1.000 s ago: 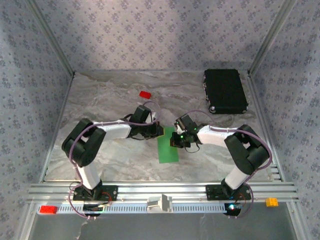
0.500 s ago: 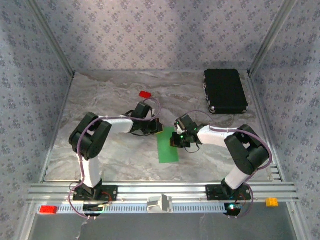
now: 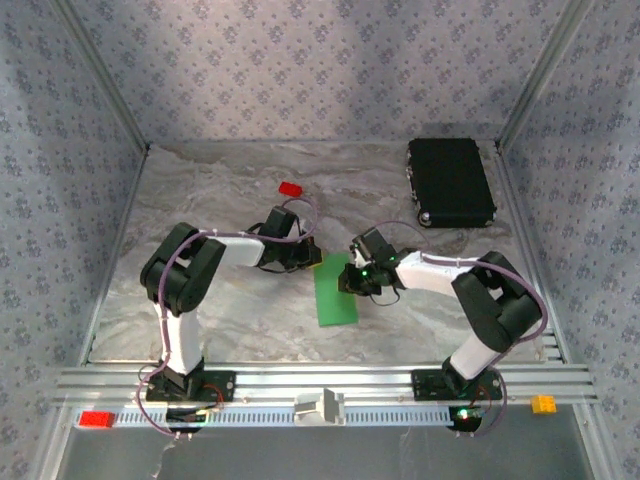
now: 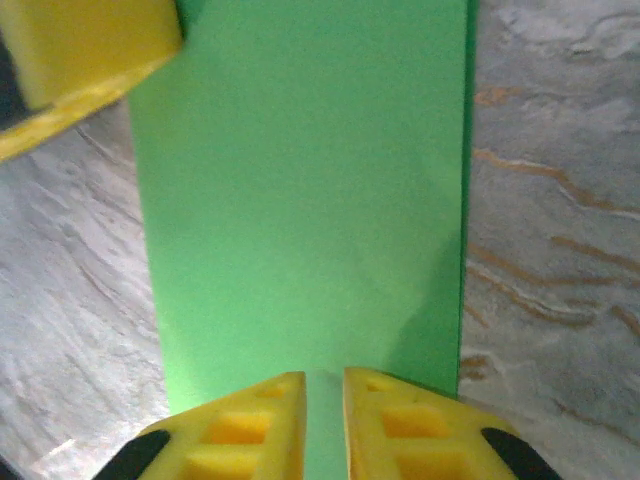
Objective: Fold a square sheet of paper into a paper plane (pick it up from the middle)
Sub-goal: First fold the square sheet of paper in half at the center of the table.
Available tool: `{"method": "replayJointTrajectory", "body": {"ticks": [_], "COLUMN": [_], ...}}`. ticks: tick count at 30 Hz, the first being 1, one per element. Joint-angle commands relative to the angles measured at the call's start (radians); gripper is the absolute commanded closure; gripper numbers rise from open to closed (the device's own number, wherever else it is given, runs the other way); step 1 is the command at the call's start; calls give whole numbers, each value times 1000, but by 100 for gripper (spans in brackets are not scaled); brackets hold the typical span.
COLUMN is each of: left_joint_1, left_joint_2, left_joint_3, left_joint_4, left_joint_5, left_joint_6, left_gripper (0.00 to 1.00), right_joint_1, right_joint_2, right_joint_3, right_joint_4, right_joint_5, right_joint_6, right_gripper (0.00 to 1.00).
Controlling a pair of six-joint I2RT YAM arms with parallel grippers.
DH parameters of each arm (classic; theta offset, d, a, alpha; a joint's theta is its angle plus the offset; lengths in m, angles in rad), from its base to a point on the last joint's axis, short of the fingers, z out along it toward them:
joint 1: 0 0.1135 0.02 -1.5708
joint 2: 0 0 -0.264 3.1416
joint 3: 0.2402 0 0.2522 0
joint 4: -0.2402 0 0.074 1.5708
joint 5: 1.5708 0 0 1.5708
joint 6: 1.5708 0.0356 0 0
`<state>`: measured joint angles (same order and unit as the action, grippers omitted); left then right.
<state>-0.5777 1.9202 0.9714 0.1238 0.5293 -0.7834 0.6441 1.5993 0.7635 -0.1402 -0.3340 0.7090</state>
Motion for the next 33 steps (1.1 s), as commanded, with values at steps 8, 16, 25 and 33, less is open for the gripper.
{"method": "replayJointTrajectory", "body": {"ticks": [8,16,25,33], "left_joint_1": [4,3,4,2], "left_joint_2": [43,37,37,40], "left_joint_3": [-39,-44,-37,-37], "left_joint_4": [-36,-36,-38,-38], "left_joint_5": [-14,-5,-2,1], "left_joint_6": [6,-1,-5,-5], "left_gripper": [97,98,98,98], "right_joint_1": [5,46,117,126], "right_joint_2": [-305,-440,-378,-328], "right_joint_3": [-163,-292,-287,-287], "right_joint_4": [-70,-41,-21,-10], "right_joint_5": [87,38,38,44], "right_joint_6": [208,348,389,398], "right_gripper": [61,60,60,61]}}
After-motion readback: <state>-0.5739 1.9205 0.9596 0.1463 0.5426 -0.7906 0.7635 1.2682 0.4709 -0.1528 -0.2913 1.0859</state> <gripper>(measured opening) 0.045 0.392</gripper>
